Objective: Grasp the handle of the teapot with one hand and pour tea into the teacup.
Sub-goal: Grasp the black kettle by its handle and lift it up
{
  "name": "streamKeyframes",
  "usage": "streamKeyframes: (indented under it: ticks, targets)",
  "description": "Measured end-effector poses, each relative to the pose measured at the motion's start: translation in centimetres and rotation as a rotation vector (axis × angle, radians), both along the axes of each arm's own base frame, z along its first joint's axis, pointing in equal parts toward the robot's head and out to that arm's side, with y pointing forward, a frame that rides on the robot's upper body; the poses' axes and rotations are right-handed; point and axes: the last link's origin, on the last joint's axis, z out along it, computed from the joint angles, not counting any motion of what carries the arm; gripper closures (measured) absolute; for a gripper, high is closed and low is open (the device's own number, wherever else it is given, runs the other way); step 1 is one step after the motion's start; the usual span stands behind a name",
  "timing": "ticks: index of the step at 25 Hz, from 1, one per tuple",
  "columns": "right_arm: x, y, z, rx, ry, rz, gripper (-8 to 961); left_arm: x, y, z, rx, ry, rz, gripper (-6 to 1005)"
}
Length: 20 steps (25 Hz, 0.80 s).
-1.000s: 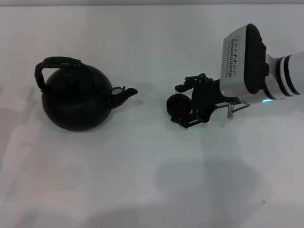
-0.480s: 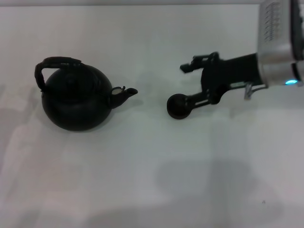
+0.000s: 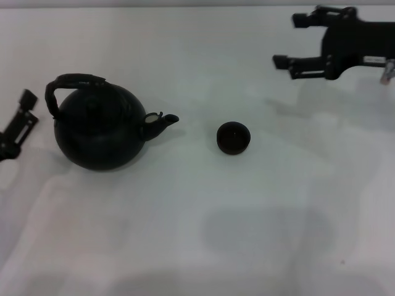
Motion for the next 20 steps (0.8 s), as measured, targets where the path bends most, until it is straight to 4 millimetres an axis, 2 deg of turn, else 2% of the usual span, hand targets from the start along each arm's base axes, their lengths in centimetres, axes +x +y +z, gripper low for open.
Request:
streamKeyframes:
  ticks: [5,12,20]
  targets:
    - [1.2,-0.3,1.3,0.056,0.044,-0.025,76,0.0,0.0,-0.8,-0.041,0.021,0.001,152]
    - [1.9,-0.6,1.1,0.063,0.064,-0.037,77,-0.7,0.3,-1.2,-0.063,0.025,0.059,152]
    - [2.1,-0.9,1.0,0.061,0.085,-0.045,77,-0.9,2.1,-1.5,-0.121,0.011,0.089,153]
